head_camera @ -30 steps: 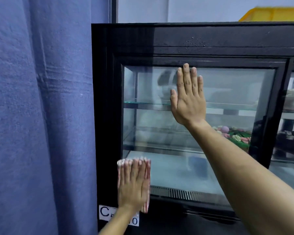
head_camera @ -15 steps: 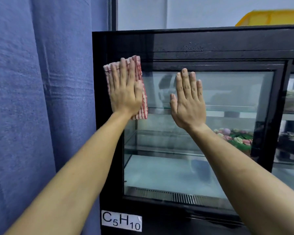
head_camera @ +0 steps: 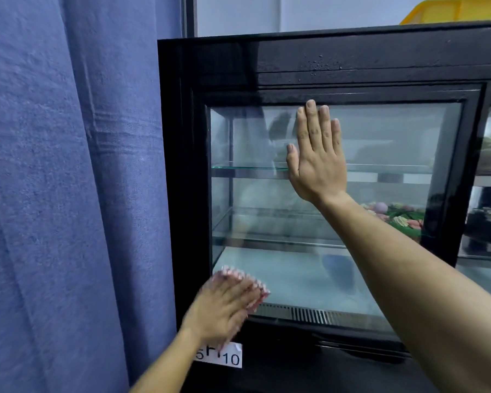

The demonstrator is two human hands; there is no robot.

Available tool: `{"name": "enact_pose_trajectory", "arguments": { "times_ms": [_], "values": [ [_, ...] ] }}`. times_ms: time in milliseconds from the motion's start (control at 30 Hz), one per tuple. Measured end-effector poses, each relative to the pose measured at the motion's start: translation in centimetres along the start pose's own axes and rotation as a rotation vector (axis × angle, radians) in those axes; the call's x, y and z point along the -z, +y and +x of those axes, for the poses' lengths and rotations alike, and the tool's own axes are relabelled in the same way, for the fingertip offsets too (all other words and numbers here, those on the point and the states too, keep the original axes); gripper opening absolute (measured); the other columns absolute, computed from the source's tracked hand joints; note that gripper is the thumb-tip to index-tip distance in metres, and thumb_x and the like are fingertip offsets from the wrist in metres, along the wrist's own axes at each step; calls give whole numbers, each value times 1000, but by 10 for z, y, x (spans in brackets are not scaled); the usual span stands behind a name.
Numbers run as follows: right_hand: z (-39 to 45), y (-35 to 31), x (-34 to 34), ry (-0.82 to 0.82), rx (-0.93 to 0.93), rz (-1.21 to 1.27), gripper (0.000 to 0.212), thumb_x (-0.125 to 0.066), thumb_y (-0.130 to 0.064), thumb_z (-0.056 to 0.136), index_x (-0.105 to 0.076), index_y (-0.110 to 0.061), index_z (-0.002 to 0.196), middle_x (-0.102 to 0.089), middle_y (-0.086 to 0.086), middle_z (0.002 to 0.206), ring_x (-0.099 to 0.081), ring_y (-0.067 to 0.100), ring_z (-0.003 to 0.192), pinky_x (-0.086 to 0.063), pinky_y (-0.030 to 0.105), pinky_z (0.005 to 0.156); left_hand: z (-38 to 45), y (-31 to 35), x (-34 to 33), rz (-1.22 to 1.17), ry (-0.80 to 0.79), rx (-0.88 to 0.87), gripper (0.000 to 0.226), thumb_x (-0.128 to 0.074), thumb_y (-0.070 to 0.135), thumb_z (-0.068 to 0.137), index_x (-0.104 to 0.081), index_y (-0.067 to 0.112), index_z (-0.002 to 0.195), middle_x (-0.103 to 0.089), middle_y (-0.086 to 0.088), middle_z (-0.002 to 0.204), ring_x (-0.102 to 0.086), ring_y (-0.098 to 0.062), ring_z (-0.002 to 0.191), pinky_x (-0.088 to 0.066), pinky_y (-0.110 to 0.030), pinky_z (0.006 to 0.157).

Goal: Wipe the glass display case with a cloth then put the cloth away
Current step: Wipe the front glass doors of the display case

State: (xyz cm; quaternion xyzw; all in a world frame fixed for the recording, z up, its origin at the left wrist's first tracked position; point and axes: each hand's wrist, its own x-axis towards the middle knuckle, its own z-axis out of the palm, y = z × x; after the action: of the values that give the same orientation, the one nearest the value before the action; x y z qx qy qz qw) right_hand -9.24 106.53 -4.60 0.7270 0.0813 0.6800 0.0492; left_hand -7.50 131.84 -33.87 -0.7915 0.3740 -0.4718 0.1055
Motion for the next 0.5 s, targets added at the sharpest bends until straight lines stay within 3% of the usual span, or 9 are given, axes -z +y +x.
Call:
{"name": "enact_pose_trajectory", "arguments": {
  "times_ms": [67,133,233,300,367,433,500],
  "values": [
    [0,0,0,6,-5,7,64,-34,-32,110,-18,-4,165,-15,16,173,-11,36,160,-3,47,132,58,-52,33,10,105,-44,59,-23,43,110,-9,30,167,-3,-2,175,-1,-27,161,-3,-58,129],
    [0,-1,-1,6,-8,7,64,-34,-32,110,-17,-4,165,-14,16,173,-11,35,160,-2,46,132,128,-101,74,-30,268,172,64,-25,40,109,-4,22,167,-9,-12,174,-7,-37,160,-12,-64,126],
    [0,0,-2,9,-8,-13,64,-34,-33,110,-17,-4,165,-14,16,173,-11,35,160,-3,46,132,208,-137,124,-76,461,645,65,-28,36,108,-12,12,166,-11,-16,173,-8,-40,160,-8,-58,129],
    [-1,1,-1,3,-7,-11,64,-34,-33,110,-18,-4,165,-15,16,173,-12,35,160,-6,48,131,214,-121,124,-66,510,751,66,-29,38,107,-17,10,166,-11,-16,173,-6,-40,160,-5,-57,129],
    [-1,0,-1,-1,-7,-16,64,-34,-33,110,-18,-4,165,-15,16,173,-12,35,160,-7,48,131,181,-77,92,-72,469,628,69,-30,37,105,-14,9,166,-7,-16,173,-4,-39,160,-6,-59,129],
    [0,0,0,-3,-7,-17,64,-34,-33,110,-19,-4,165,-16,16,173,-13,35,160,-8,49,131,114,-15,45,-54,298,316,75,-40,37,102,-9,13,167,-3,-14,174,-3,-37,161,-8,-62,128],
    [-1,1,0,5,8,-20,63,-34,-32,110,-20,-3,165,-17,17,172,-14,36,160,-10,50,131,40,31,3,23,139,-9,77,-52,41,100,-18,22,166,-1,-6,175,1,-30,162,-1,-56,129]
  ]
}}
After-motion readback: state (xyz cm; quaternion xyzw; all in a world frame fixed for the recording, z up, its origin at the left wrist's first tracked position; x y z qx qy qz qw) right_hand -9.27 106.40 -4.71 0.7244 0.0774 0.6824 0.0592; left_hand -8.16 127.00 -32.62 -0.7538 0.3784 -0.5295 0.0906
